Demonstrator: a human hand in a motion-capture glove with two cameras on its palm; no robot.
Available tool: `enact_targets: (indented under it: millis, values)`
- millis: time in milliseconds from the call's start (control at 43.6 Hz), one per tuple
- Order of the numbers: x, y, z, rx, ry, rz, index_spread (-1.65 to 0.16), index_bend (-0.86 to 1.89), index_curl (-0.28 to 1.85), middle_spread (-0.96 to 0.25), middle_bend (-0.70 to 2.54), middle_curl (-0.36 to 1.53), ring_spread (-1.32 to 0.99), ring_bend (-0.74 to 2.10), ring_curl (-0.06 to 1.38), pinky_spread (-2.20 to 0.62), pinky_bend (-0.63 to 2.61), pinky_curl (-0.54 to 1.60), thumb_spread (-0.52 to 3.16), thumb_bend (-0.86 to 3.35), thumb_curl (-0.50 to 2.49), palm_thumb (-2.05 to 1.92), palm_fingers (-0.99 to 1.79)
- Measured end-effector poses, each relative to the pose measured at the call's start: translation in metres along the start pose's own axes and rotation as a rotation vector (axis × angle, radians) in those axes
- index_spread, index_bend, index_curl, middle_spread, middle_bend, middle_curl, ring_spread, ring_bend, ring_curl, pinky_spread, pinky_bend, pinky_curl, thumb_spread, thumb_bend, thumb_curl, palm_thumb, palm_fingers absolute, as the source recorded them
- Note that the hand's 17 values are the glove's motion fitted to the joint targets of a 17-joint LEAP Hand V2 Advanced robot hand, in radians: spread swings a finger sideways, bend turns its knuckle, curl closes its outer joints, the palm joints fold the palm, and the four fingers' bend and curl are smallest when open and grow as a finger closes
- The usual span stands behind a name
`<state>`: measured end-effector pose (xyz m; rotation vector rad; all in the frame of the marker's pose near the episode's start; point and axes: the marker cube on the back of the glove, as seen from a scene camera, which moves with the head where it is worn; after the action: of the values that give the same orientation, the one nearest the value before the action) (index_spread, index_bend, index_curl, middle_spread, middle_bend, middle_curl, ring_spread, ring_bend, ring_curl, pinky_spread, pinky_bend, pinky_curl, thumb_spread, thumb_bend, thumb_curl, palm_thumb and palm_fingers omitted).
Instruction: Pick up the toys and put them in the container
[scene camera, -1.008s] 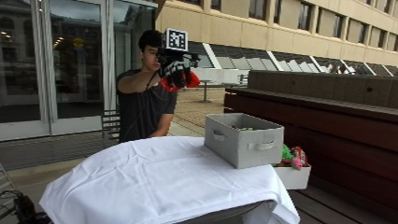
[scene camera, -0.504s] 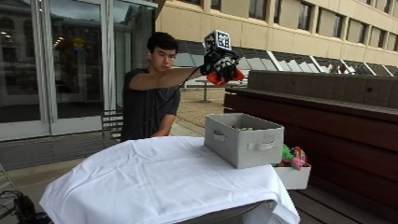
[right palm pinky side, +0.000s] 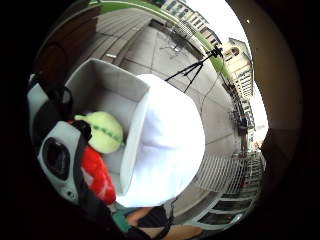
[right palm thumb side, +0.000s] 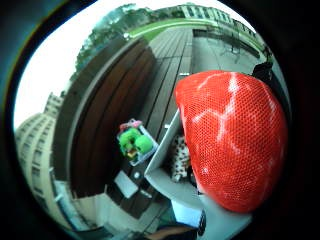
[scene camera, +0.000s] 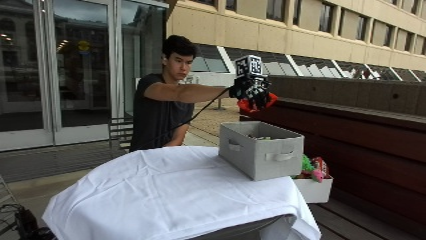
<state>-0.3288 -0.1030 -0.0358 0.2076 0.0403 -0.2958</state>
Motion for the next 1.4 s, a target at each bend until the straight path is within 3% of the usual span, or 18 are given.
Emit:
enact_targets:
  millis: [183,229,252,344,367,390,504,825,1237,1398]
  values:
    - [0.028,-0.012,0.017,-0.073,-0.044,0.019,-0.39,0.17,0.79,-0.44,0.58,0.66,-0.44,1.05,0.50,-0.48,0.89,0.40,0.59,0.03,1.04,0.64,1.06]
    - [0.030,-0.011,0.017,-0.084,-0.046,0.019,-0.37,0.03,0.73,-0.35,0.38,0.61,-0.41,1.03,0.48,-0.43,1.00,0.44,0.79,-0.15,0.91,0.33,0.73]
    - [0.030,-0.008,0.017,-0.089,-0.049,0.017,-0.36,0.08,0.75,-0.37,0.48,0.65,-0.41,1.09,0.51,-0.45,0.97,0.44,0.84,-0.03,0.92,0.42,0.90]
    - [0.037,0.000,0.014,-0.104,-0.083,0.004,-0.34,-0.04,0.67,-0.21,0.26,0.60,-0.31,0.89,0.48,-0.33,1.21,0.52,0.85,-0.22,0.74,-0.07,0.07]
    - [0.045,-0.002,0.015,-0.103,-0.090,-0.002,-0.33,0.10,0.72,-0.22,0.32,0.62,-0.34,1.08,0.54,-0.37,1.20,0.52,0.92,-0.08,0.74,0.06,0.50]
    - [0.053,-0.004,0.014,-0.102,-0.093,-0.007,-0.34,-0.07,0.60,-0.18,0.25,0.56,-0.29,0.84,0.43,-0.30,1.23,0.49,0.88,-0.18,0.70,-0.11,0.09]
    - [0.071,0.003,0.007,-0.094,-0.078,0.002,-0.33,0.06,0.52,-0.13,0.30,0.57,-0.22,0.73,0.39,-0.20,1.23,0.48,0.91,-0.14,0.59,-0.15,-0.09]
    - [0.182,0.048,-0.010,-0.064,-0.016,0.083,-0.33,0.12,0.40,-0.07,0.32,0.54,-0.17,0.60,0.31,-0.09,1.16,0.41,0.95,-0.12,0.39,-0.15,-0.05]
    - [0.288,0.156,0.002,-0.070,0.070,0.164,-0.33,0.16,0.37,-0.06,0.34,0.51,-0.18,0.52,0.30,-0.04,1.06,0.36,0.99,-0.10,0.26,-0.13,-0.03]
    - [0.299,0.188,0.002,-0.186,0.083,0.358,-0.33,0.17,0.37,-0.05,0.33,0.50,-0.16,0.48,0.29,-0.02,1.02,0.34,1.01,-0.09,0.23,-0.12,-0.04]
